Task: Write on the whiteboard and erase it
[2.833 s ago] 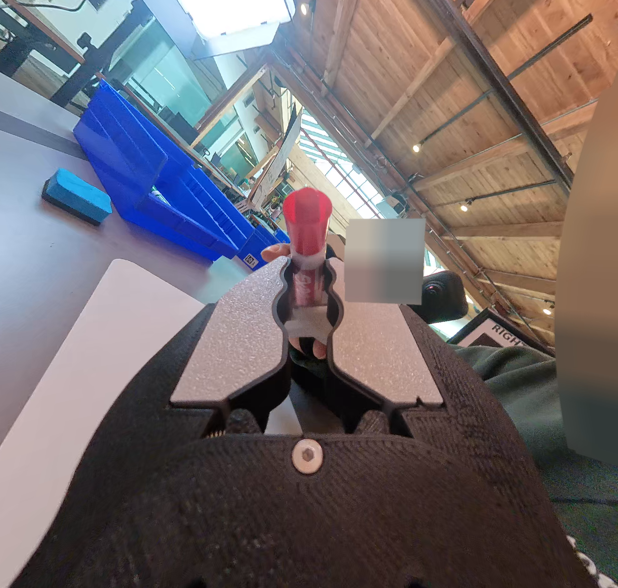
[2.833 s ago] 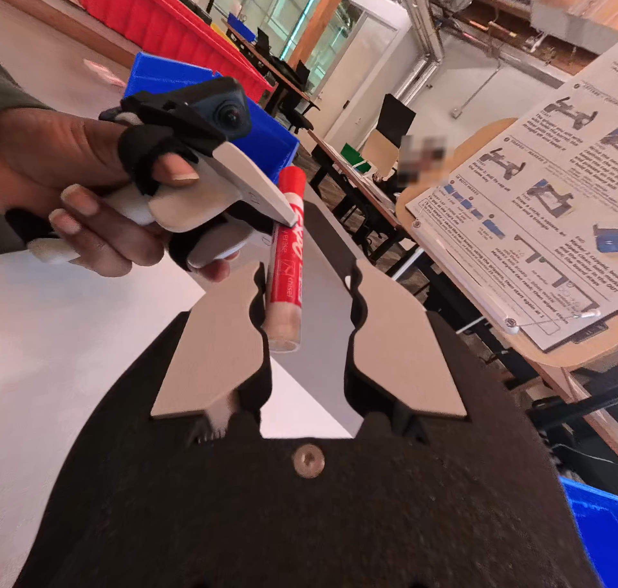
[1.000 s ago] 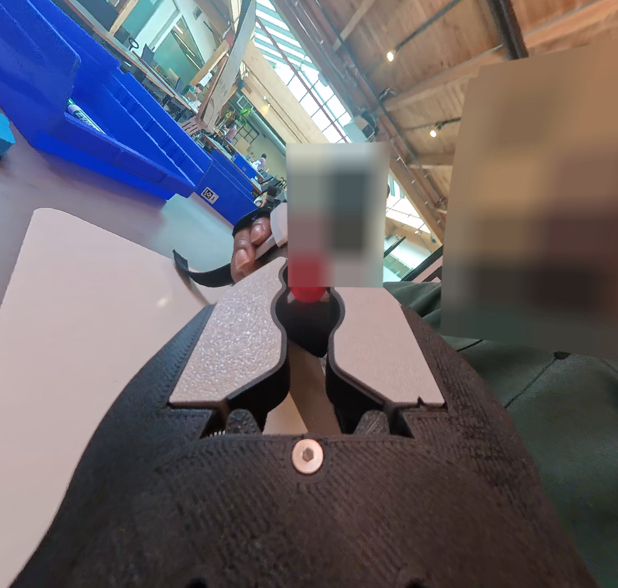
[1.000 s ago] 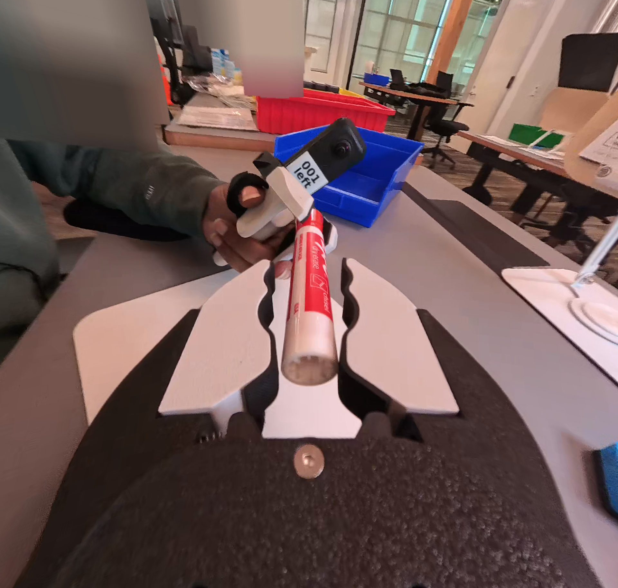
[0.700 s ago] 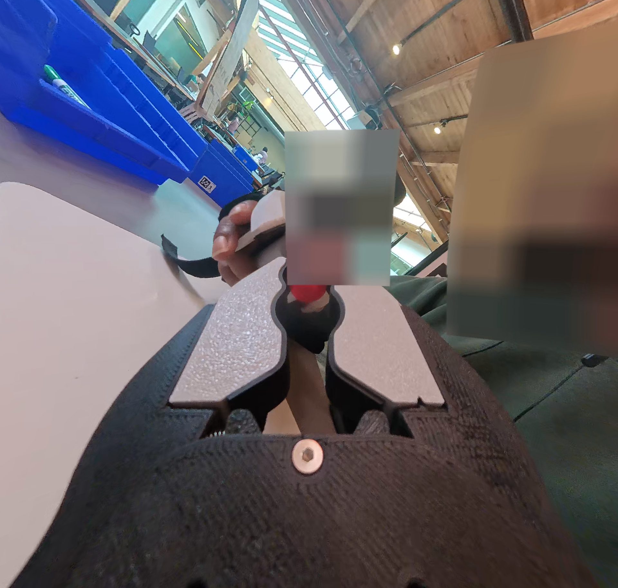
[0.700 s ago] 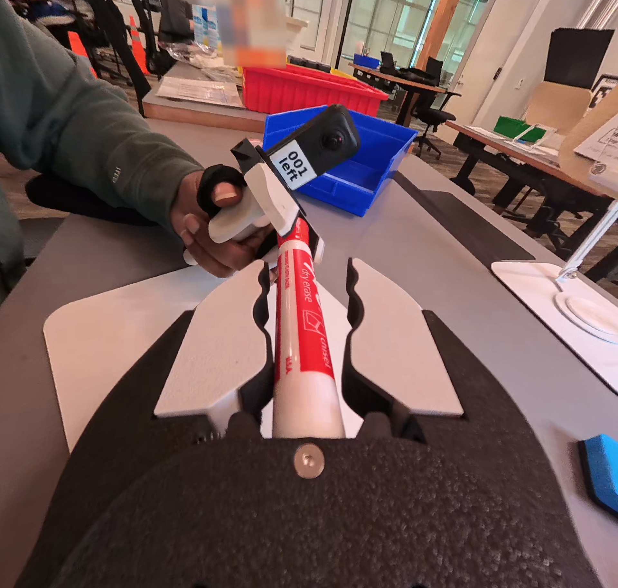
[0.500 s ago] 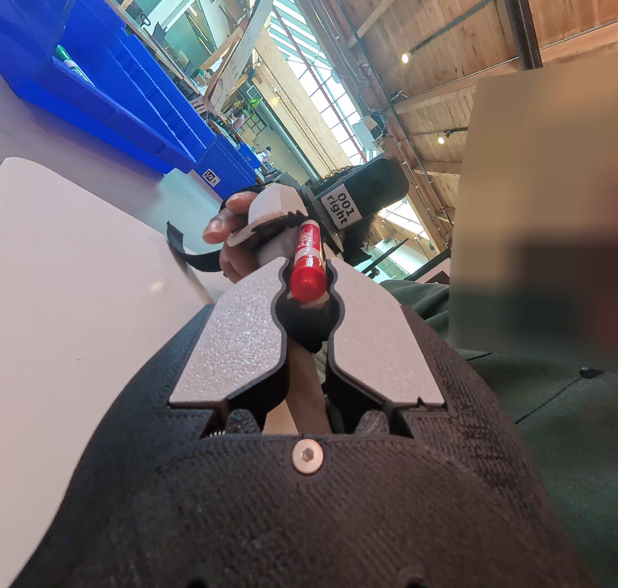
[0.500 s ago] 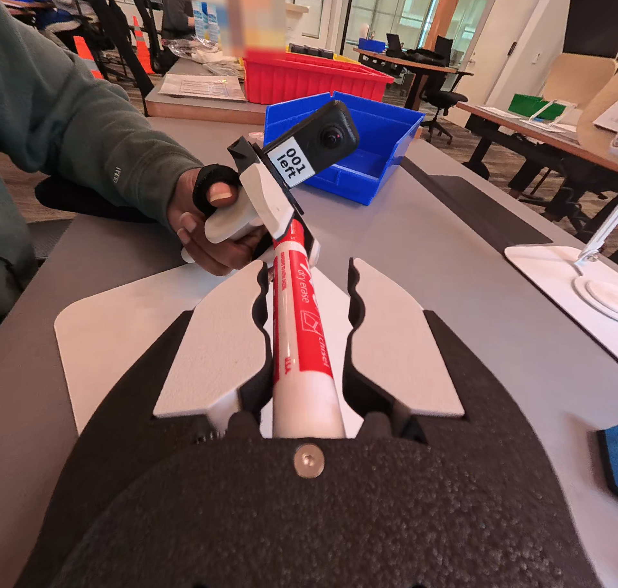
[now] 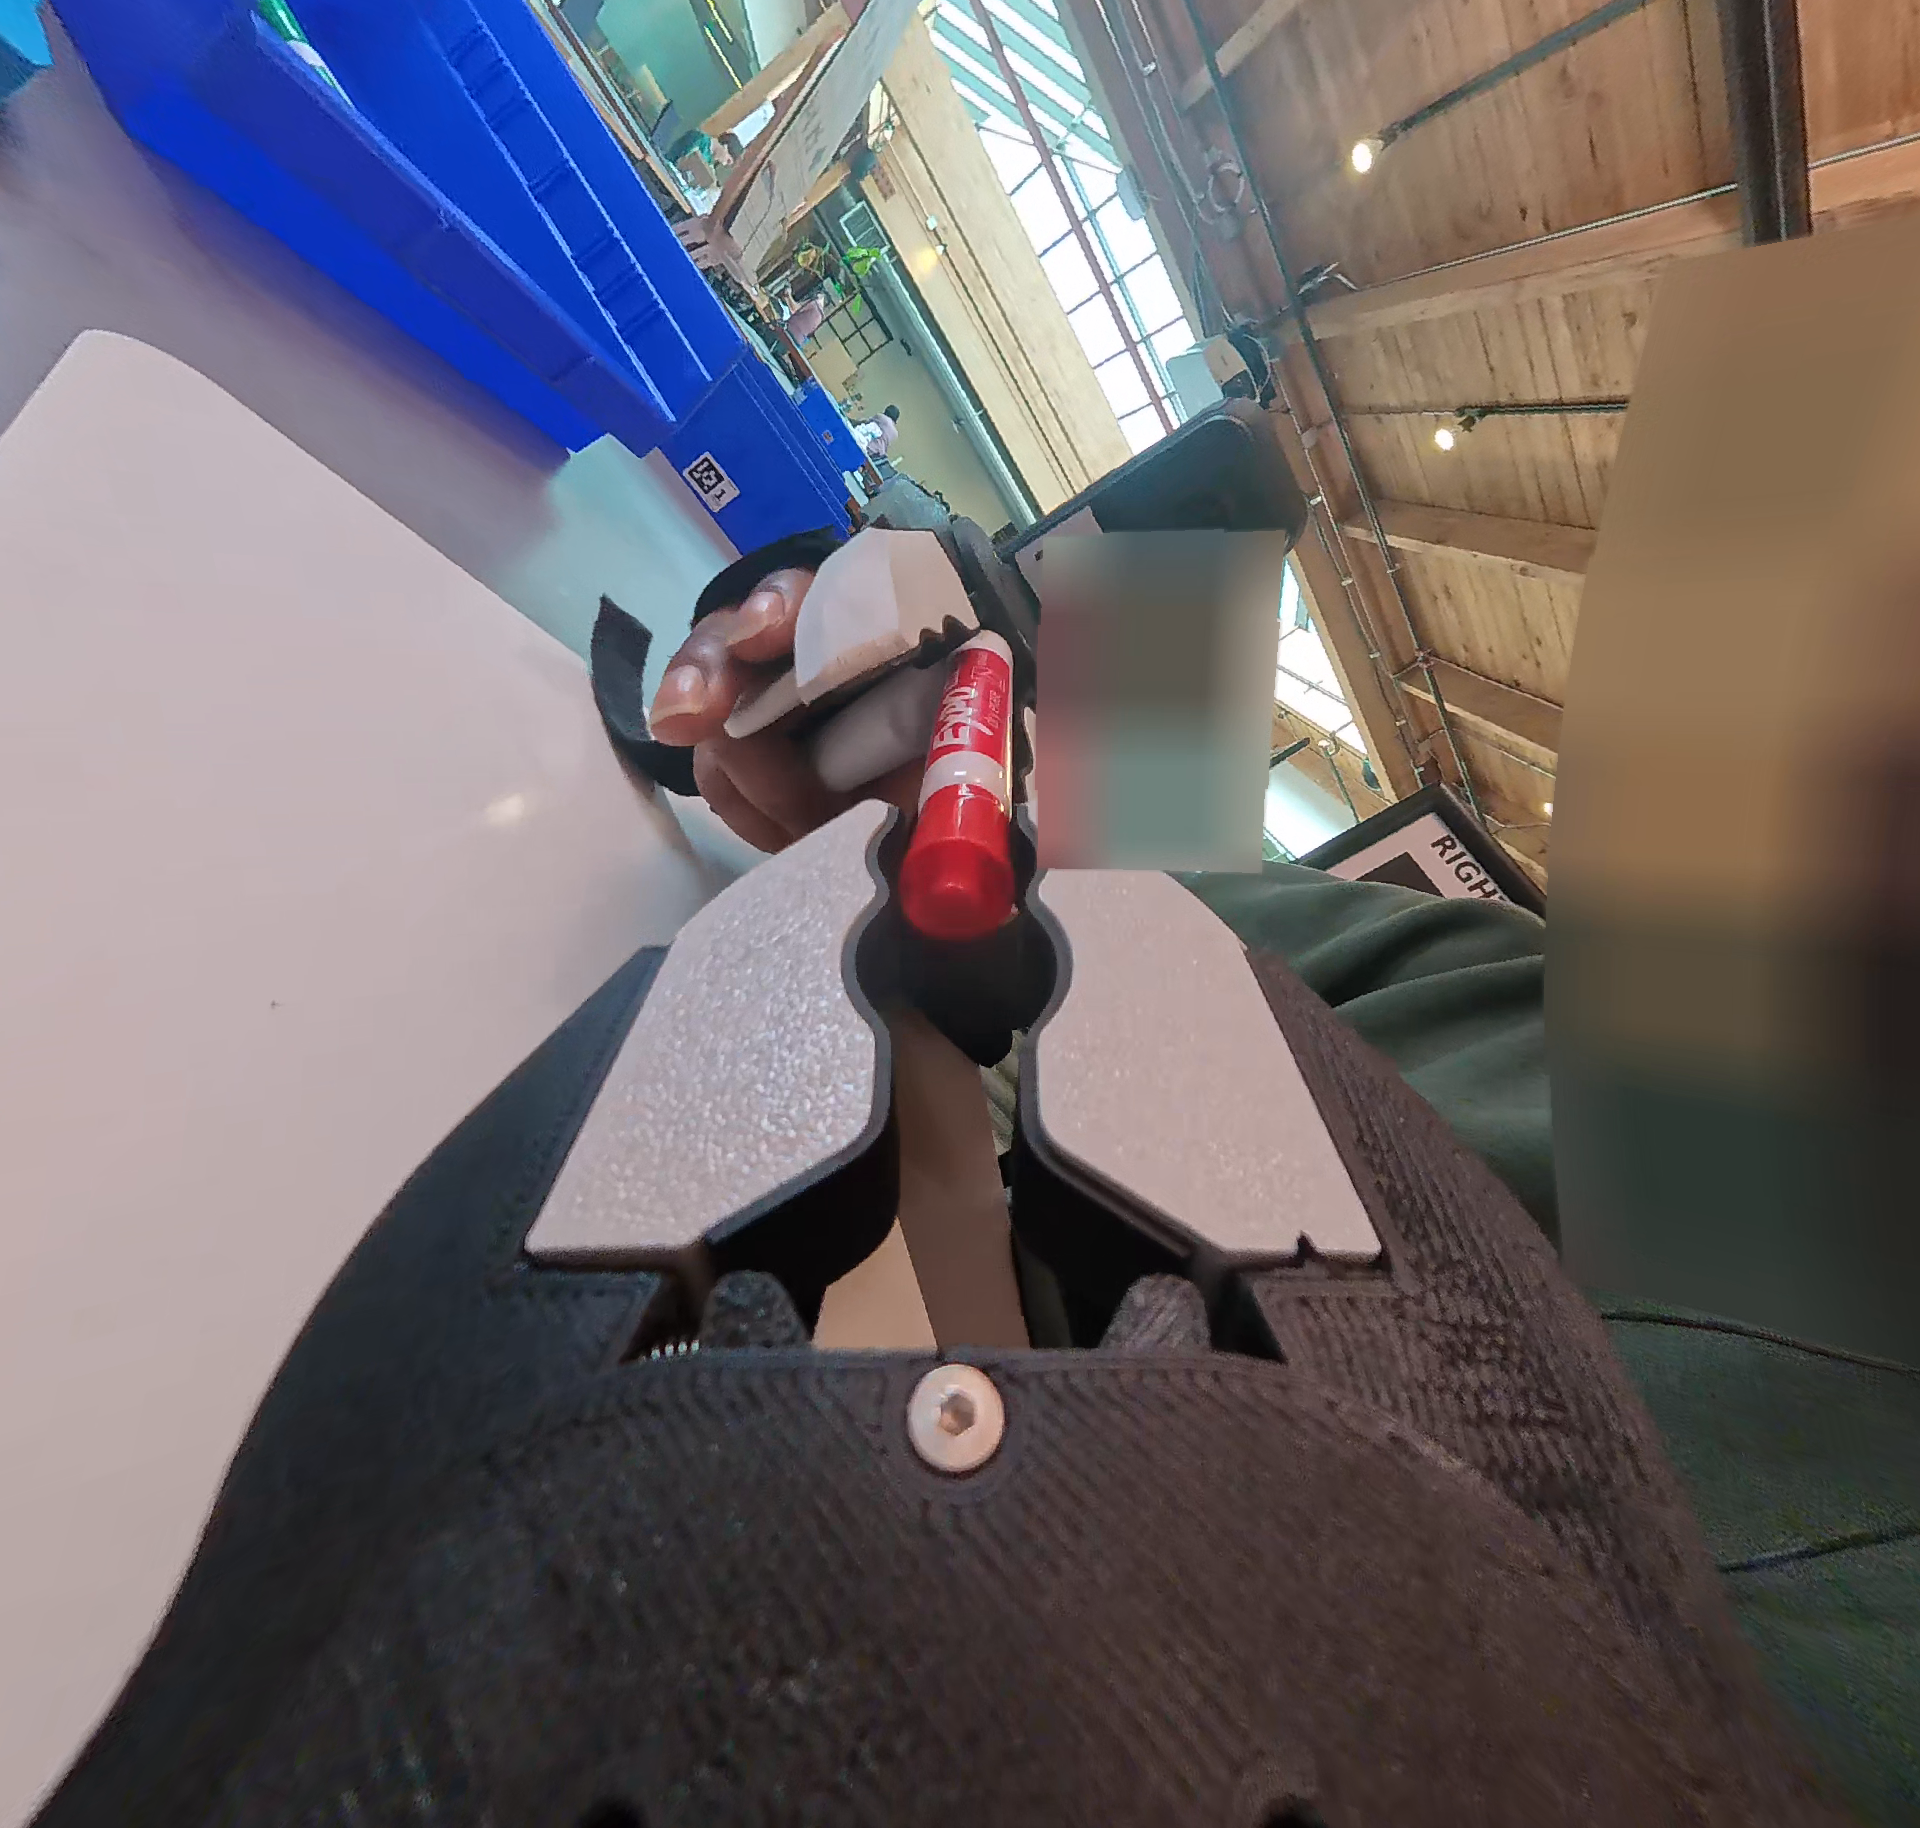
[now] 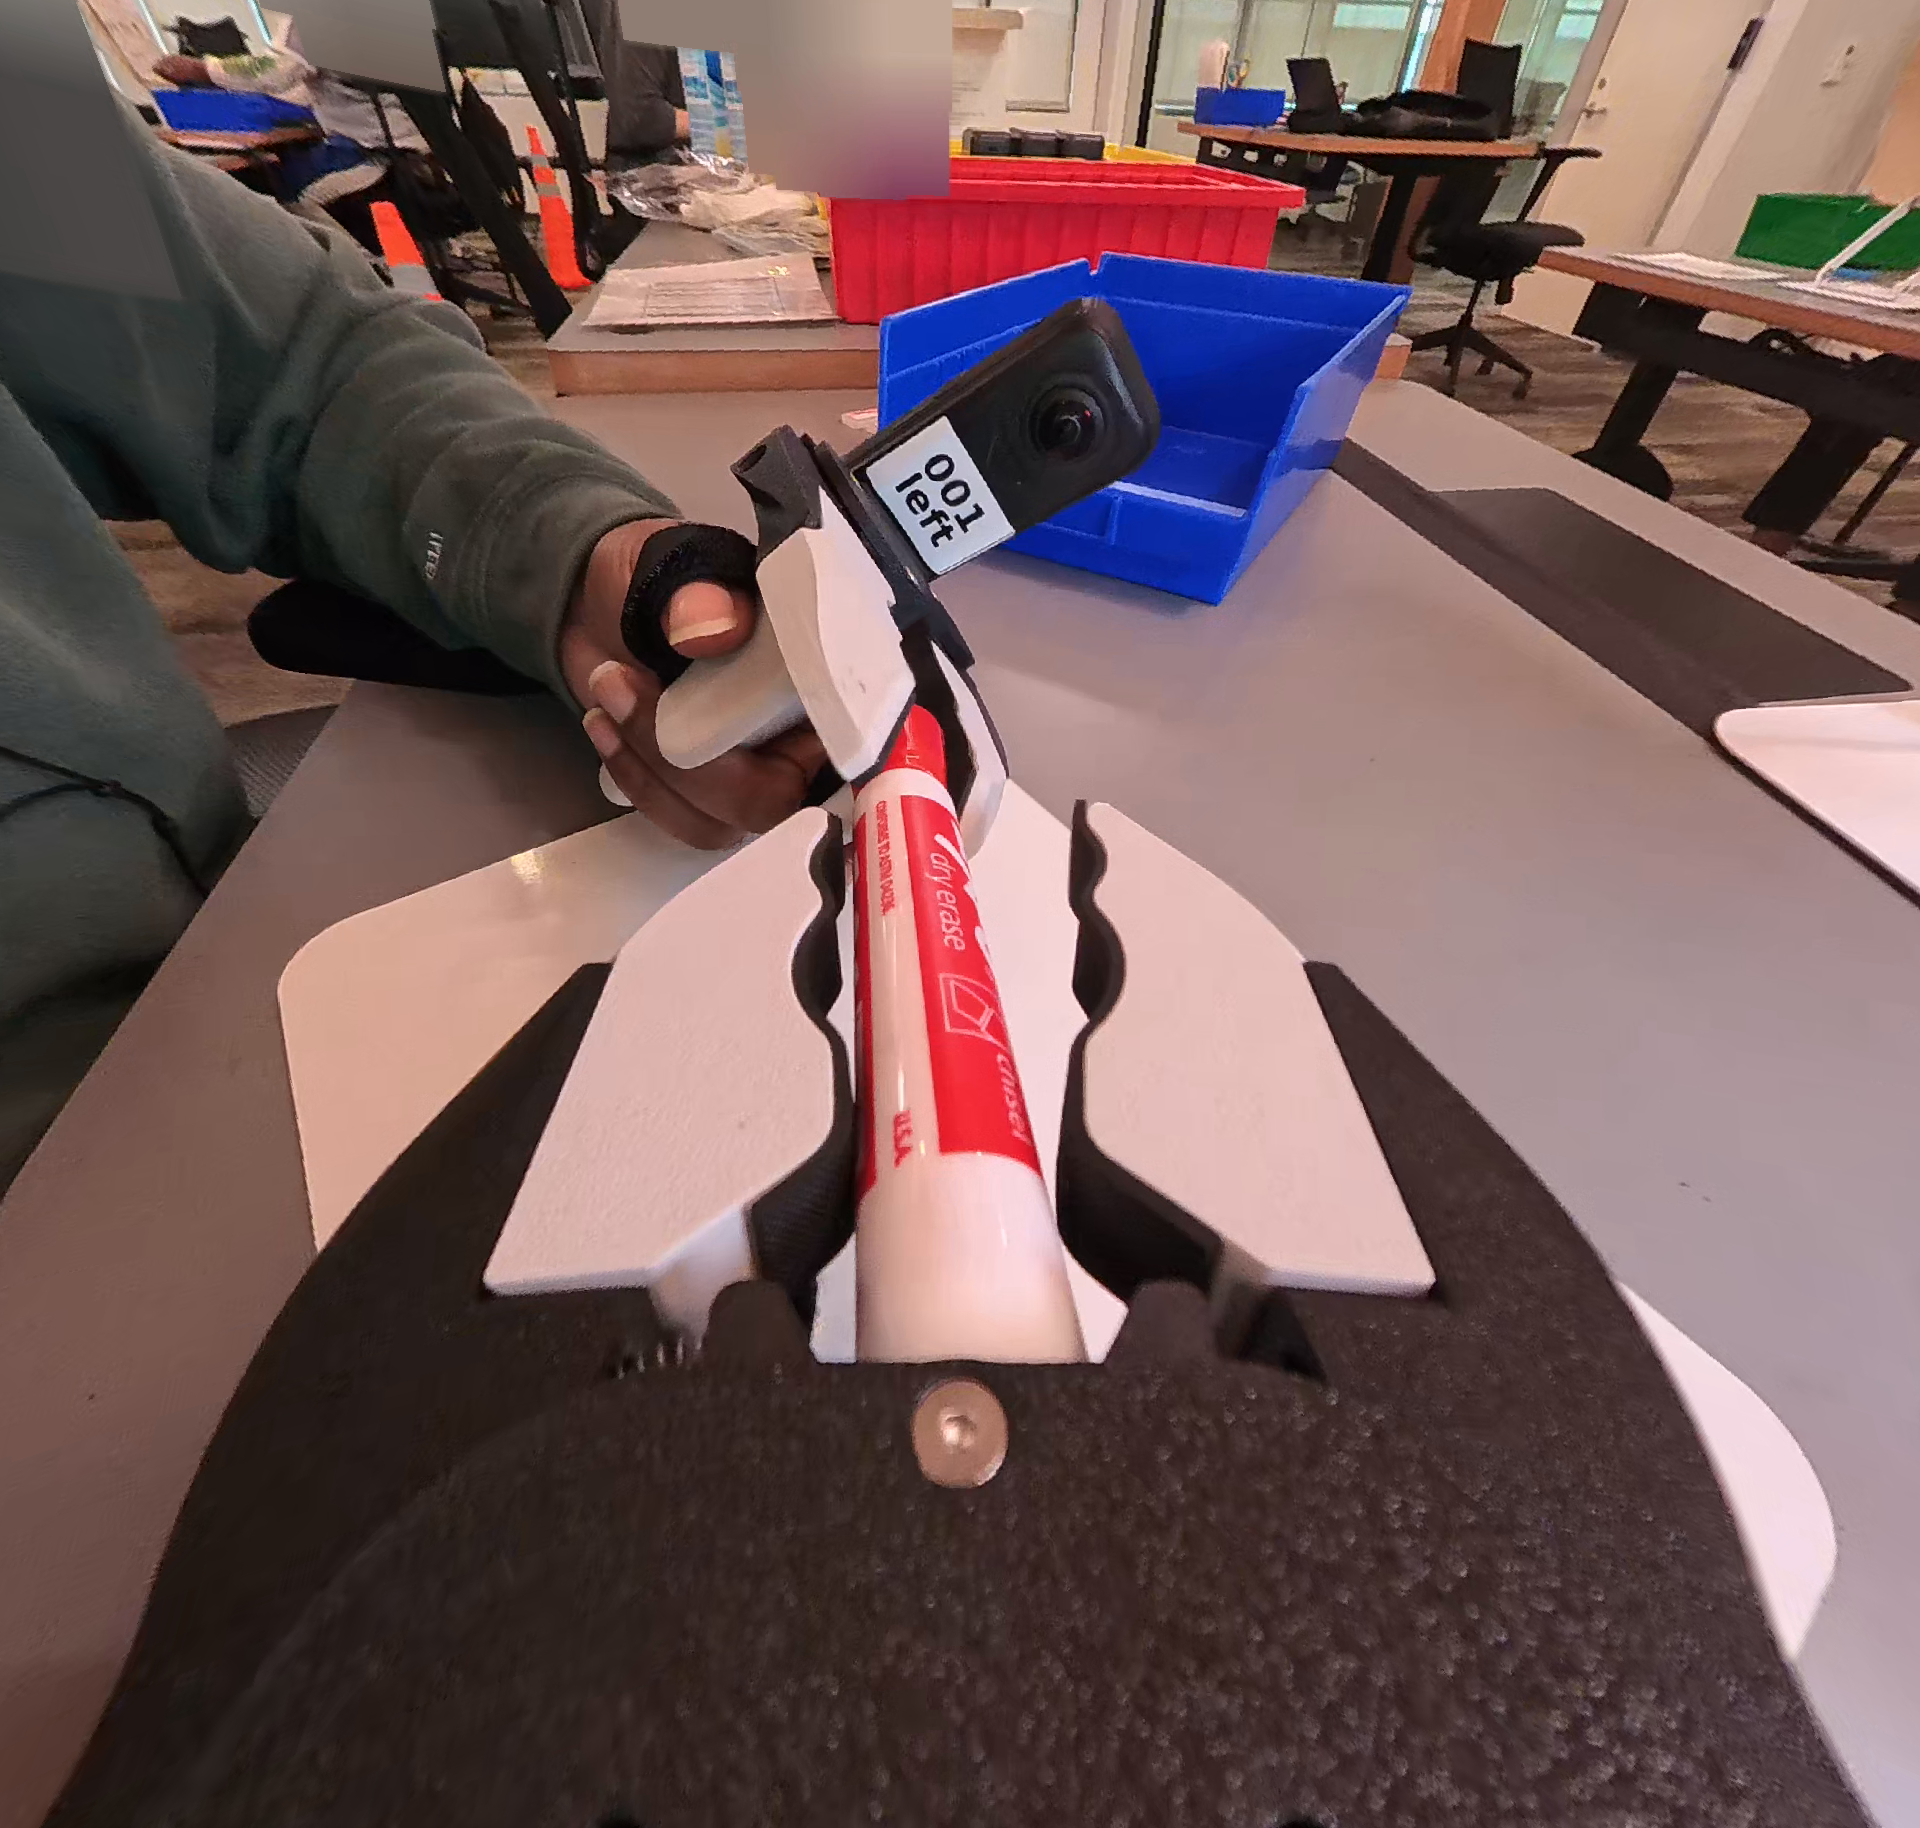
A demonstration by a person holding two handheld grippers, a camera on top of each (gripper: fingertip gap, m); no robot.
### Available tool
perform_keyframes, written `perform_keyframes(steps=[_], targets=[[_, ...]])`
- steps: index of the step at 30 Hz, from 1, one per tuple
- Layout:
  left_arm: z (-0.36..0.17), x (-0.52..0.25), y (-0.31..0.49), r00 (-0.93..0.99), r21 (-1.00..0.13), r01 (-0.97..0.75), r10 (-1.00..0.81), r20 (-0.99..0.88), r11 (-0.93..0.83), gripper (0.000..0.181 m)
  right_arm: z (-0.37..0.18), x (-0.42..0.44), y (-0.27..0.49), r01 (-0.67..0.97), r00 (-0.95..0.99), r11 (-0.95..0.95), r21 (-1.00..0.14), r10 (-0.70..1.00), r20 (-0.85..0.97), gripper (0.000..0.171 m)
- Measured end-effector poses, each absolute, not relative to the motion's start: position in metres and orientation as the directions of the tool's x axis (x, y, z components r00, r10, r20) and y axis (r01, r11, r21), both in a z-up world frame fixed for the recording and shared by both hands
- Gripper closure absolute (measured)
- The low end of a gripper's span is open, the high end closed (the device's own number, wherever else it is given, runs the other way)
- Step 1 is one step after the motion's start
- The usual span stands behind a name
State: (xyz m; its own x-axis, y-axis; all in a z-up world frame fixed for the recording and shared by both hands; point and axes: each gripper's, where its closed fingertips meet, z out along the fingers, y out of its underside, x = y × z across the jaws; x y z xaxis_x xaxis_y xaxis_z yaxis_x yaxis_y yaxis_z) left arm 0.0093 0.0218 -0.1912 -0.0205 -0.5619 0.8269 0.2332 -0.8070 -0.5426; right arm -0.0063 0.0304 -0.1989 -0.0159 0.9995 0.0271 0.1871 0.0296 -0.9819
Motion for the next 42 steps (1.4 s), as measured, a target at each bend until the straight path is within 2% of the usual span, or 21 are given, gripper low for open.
perform_keyframes(steps=[22,27,33,38,42], targets=[[-0.196,0.016,0.014,-0.048,-0.512,0.191,-0.529,0.847,-0.837,0.163,-0.205,-0.011,0.013,0.172,-0.108,-0.007,-0.985,0.994,-0.026,0.136],[-0.177,0.016,0.014,-0.031,-0.589,0.219,-0.609,0.792,-0.778,0.163,-0.18,-0.013,0.013,0.074,-0.084,-0.005,-0.997,0.996,-0.011,0.137],[-0.178,0.014,0.012,-0.047,-0.591,0.185,-0.608,0.792,-0.785,0.163,-0.182,-0.013,0.013,0.077,-0.088,-0.006,-0.997,0.996,-0.013,0.137],[-0.175,0.008,0.017,-0.063,-0.579,0.201,-0.6,0.798,-0.79,0.154,-0.182,-0.01,0.018,0.078,-0.076,-0.008,-0.997,0.997,-0.013,0.137],[-0.176,0.008,0.018,-0.061,-0.574,0.205,-0.595,0.801,-0.793,0.162,-0.183,-0.011,0.016,0.085,-0.079,-0.001,-0.996,0.997,-0.008,0.137]])
